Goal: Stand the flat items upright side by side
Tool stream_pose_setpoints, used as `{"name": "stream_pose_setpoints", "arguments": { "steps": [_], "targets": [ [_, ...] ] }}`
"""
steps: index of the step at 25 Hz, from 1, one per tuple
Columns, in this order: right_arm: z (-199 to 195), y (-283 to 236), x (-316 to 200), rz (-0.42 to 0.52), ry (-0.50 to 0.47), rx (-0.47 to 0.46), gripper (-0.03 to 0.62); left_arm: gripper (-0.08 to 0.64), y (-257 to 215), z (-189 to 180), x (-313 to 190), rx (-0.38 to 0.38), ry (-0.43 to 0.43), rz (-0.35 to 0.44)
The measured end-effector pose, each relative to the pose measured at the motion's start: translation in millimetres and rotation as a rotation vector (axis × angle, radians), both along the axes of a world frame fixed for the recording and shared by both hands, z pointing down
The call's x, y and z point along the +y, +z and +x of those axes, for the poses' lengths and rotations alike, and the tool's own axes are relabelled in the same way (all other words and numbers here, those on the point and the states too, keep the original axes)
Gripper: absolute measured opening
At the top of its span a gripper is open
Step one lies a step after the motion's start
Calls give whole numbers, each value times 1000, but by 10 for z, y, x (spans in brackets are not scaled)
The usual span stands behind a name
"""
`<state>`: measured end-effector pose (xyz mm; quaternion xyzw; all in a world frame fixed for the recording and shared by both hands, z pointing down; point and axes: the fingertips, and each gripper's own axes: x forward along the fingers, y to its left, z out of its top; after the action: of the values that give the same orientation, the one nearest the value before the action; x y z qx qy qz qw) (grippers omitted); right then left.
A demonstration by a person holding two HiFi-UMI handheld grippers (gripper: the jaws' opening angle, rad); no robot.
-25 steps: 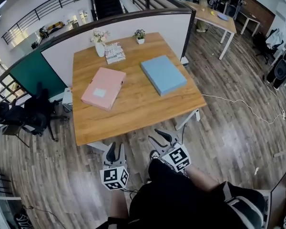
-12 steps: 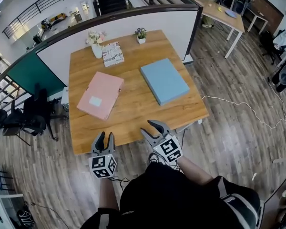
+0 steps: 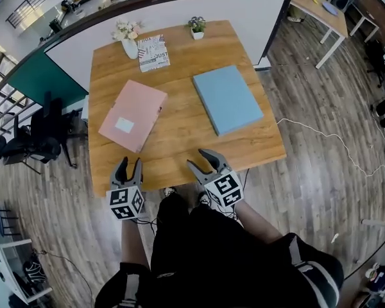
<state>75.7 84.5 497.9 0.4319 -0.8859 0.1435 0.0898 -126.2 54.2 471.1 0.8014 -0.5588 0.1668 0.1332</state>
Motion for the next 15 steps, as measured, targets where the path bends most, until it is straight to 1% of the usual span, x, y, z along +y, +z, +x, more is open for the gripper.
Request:
{"name": "stream_pose_setpoints", "arguments": {
  "steps": [2, 4, 6, 9, 11, 15],
  "targets": [
    [-35, 70, -102, -38, -2, -34, 213, 198, 15, -88, -132, -10, -8, -7],
    [-107, 125, -202, -77, -5, -74, 213, 202, 50, -209, -262, -22, -12, -16],
    [-204, 185, -319, -113, -13, -96, 222, 205, 110, -342, -422, -35, -12, -30],
    [-355, 301, -537, -160, -33, -85, 235, 209, 231, -499, -715, -42, 2, -54],
    [-459, 369, -702, -192, -29, -75, 239, 214, 317, -591, -903, -38, 21, -75],
    [-723, 410, -1090, -248, -17, -83, 239, 232, 460, -776, -1304, -34, 85, -120]
  ]
}}
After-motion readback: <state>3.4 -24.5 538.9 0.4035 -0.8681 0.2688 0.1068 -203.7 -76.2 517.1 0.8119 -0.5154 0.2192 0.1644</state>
